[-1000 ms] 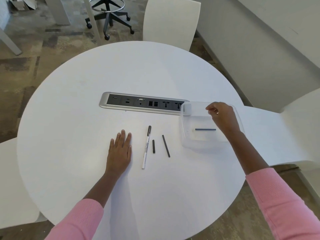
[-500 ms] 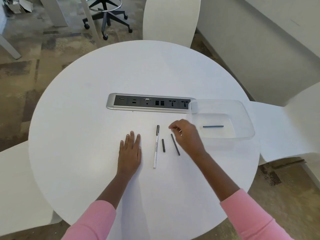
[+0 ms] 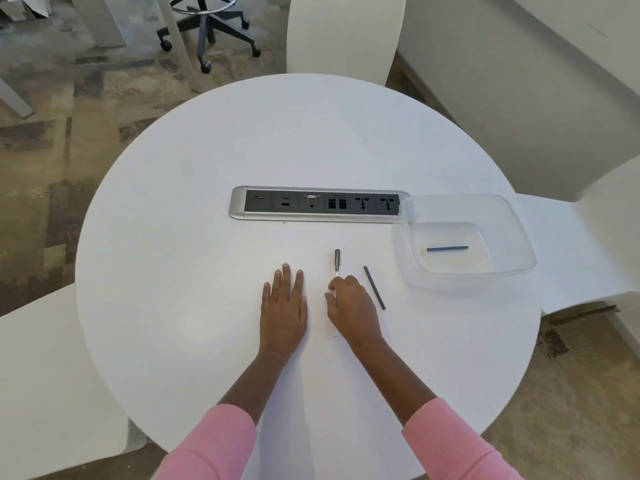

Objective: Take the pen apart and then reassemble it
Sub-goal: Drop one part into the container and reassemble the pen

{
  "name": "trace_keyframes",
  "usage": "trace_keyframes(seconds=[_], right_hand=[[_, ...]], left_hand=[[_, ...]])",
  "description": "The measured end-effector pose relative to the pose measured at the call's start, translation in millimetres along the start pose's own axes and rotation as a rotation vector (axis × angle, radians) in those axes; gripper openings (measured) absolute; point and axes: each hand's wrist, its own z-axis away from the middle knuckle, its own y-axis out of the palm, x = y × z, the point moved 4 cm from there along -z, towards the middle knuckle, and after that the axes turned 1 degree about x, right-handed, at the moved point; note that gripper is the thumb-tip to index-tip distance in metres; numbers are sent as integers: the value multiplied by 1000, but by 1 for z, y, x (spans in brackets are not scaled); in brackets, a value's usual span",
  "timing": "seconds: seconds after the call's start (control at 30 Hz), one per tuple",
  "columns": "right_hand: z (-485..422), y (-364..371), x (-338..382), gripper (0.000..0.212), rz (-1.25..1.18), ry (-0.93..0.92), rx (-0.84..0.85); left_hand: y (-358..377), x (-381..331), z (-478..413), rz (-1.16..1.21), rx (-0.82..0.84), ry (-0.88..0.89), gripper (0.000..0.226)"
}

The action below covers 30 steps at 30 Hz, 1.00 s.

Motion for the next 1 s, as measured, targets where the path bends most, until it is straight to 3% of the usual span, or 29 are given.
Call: trace_keyframes(seconds=[0.2,0.33,0.57,0.7,0.83,1.0], right_hand=[[3,8,6,20,11,29,-55],[-1,9,5,22,-58,34,-37],[-5,-6,-1,10,-529,154,-10],[-5,-12,3,18,-748,163,19],[-4,-14,7,21,-769,110,47],[2,-22,7,10,-723,31,54]], left_hand=[[-5,3,2,22,52,-3,58],[-4,1,0,96,14,16,50],[-24,-8,6,453,-82,-69,53],[-32,-18,14,817,-38,-231,35],[-36,-30,14,1333,110,-493,32],[-36,-41,12,1754,268,-554,28]])
